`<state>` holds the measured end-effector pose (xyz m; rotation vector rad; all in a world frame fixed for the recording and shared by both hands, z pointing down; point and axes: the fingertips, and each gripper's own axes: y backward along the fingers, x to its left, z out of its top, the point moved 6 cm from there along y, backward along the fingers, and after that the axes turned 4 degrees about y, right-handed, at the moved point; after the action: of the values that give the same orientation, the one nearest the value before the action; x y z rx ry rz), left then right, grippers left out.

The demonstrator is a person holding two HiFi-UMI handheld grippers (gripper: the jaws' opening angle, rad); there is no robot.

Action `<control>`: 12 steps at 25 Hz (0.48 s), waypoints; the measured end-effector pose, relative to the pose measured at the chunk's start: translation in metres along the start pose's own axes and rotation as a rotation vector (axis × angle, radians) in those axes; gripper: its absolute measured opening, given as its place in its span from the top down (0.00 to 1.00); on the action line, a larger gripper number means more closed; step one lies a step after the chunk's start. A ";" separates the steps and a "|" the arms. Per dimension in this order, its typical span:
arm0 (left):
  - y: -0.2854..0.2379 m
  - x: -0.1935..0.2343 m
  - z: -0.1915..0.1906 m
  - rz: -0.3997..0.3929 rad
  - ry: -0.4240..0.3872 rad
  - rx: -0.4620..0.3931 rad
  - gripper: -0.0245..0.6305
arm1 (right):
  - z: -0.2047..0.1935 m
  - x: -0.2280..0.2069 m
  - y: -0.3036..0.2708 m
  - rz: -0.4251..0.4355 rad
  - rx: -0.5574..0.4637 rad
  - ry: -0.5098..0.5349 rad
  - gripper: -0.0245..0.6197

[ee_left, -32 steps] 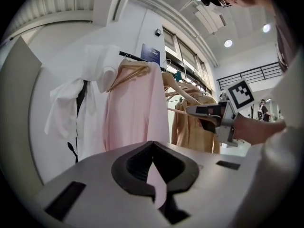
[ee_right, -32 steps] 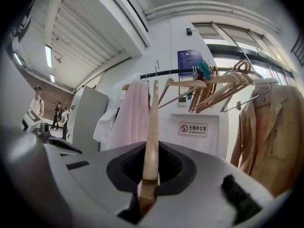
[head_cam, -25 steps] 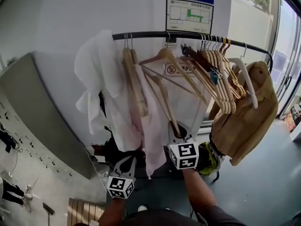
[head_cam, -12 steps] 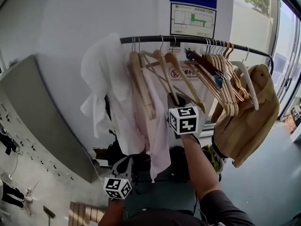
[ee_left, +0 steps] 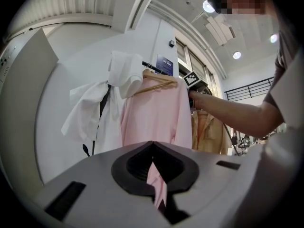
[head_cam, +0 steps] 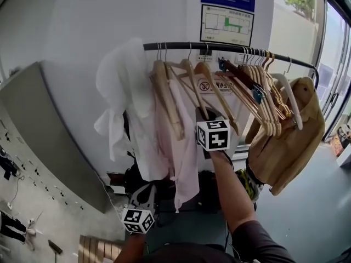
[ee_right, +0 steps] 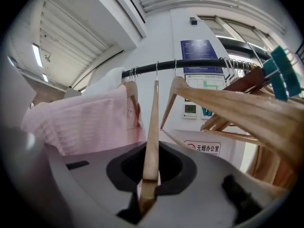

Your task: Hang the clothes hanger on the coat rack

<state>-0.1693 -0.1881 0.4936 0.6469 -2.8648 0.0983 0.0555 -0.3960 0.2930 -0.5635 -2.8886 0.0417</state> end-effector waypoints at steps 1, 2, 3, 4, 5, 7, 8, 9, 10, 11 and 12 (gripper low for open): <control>0.001 0.000 0.000 -0.002 0.002 0.001 0.95 | 0.000 0.001 0.002 0.002 -0.009 0.004 0.92; 0.000 0.000 0.000 -0.004 0.003 0.003 0.95 | 0.001 0.002 0.005 0.001 -0.026 0.010 0.91; 0.000 0.000 0.000 -0.007 0.002 0.004 0.95 | 0.003 0.003 0.009 -0.007 -0.055 0.020 0.91; -0.002 0.001 0.000 -0.011 0.000 0.004 0.95 | 0.004 0.004 0.015 -0.019 -0.089 0.029 0.91; -0.004 0.000 0.000 -0.016 -0.003 0.005 0.95 | 0.004 0.005 0.022 -0.027 -0.121 0.033 0.89; -0.005 -0.002 -0.002 -0.026 -0.005 0.011 0.95 | -0.002 0.010 0.041 -0.028 -0.159 0.026 0.78; -0.006 -0.004 -0.002 -0.032 -0.007 0.015 0.95 | -0.007 0.013 0.052 -0.033 -0.169 0.028 0.77; -0.007 -0.006 -0.002 -0.038 -0.009 0.017 0.95 | -0.011 0.015 0.064 -0.044 -0.179 0.034 0.77; -0.009 -0.007 -0.001 -0.044 -0.013 0.016 0.95 | -0.014 0.017 0.076 -0.058 -0.188 0.041 0.77; -0.012 -0.009 0.001 -0.051 -0.017 0.013 0.95 | -0.018 0.018 0.087 -0.069 -0.197 0.044 0.77; -0.016 -0.010 0.003 -0.057 -0.020 0.008 0.95 | -0.022 0.019 0.098 -0.076 -0.204 0.041 0.77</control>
<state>-0.1540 -0.1983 0.4888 0.7343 -2.8634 0.0950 0.0787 -0.2983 0.3116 -0.4810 -2.8899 -0.2754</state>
